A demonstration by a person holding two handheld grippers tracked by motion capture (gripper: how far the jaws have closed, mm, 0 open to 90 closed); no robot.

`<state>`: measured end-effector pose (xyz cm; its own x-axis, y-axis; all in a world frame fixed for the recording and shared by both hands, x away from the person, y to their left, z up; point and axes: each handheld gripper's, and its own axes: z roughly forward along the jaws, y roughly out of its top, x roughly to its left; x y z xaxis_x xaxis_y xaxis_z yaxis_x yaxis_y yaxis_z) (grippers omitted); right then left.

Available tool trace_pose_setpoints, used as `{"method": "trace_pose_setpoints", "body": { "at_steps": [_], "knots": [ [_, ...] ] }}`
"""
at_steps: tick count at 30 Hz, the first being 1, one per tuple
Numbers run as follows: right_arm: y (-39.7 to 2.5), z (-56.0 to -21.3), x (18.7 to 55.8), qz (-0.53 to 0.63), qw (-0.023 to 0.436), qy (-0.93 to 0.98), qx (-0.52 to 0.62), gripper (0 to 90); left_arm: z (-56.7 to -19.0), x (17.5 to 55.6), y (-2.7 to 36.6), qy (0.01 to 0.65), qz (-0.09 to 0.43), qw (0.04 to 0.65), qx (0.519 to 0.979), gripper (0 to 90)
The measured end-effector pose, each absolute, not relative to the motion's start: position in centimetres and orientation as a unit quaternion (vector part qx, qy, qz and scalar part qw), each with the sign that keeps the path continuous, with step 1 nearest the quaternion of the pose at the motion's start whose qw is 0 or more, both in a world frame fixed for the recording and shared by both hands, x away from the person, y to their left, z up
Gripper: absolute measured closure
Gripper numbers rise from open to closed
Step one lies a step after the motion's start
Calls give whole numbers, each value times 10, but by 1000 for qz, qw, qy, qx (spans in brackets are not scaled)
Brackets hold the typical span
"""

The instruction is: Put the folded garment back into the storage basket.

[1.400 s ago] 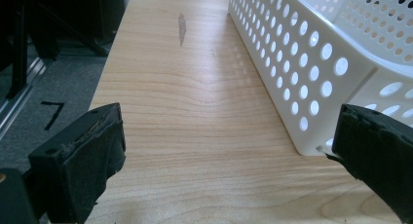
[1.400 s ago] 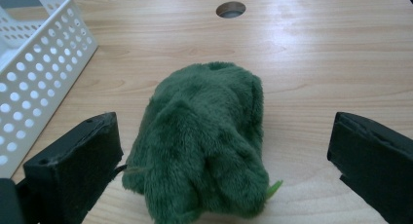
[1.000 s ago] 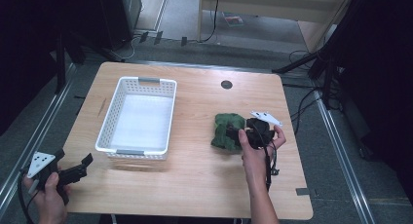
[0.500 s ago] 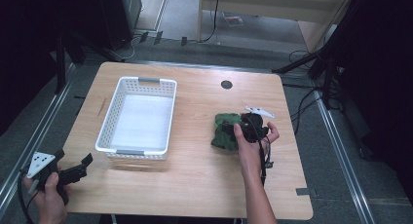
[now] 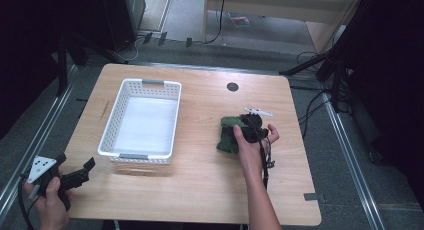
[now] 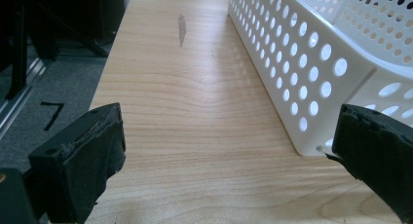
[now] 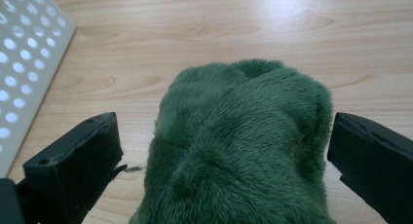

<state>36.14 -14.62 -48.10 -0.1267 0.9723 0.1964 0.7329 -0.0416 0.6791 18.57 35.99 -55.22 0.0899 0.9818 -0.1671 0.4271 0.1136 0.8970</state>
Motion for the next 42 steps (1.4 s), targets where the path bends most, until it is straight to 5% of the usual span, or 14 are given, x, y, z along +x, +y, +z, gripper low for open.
{"method": "trace_pose_setpoints", "body": {
  "at_steps": [16, 42],
  "knots": [
    [-143, -503, 374, 306, 142, 681, 650, 0, -552, 186, 359, 597, 313, 446, 589, 0],
    [-138, -533, 372, 256, 159, 697, 651, 9, -552, 185, 359, 599, 313, 447, 586, 0]
  ]
}}
